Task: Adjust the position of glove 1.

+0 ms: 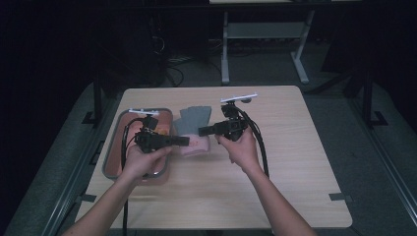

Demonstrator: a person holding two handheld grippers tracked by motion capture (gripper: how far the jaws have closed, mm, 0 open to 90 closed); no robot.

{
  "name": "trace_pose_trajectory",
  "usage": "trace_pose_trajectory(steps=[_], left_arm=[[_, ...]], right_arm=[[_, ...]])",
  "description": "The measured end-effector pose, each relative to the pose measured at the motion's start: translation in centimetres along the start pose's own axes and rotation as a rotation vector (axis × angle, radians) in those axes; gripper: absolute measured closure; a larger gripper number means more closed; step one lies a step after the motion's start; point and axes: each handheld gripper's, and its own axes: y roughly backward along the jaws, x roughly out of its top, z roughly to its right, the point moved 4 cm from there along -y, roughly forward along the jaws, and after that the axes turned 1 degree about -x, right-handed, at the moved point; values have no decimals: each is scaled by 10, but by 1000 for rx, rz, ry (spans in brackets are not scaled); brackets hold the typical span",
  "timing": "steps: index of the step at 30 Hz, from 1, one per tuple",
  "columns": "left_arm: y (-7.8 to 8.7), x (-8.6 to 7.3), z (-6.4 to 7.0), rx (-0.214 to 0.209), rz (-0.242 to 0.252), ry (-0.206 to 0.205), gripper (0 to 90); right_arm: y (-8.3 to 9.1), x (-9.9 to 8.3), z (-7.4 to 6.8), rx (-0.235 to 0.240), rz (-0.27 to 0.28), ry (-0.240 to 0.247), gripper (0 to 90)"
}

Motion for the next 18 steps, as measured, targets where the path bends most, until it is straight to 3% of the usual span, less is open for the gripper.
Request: trace_pose_trajectory(steps=[18], left_arm=[[33,2,-9,31,20,6,696]], right_arm=[[-23,16,-21,36,-13,35,727]])
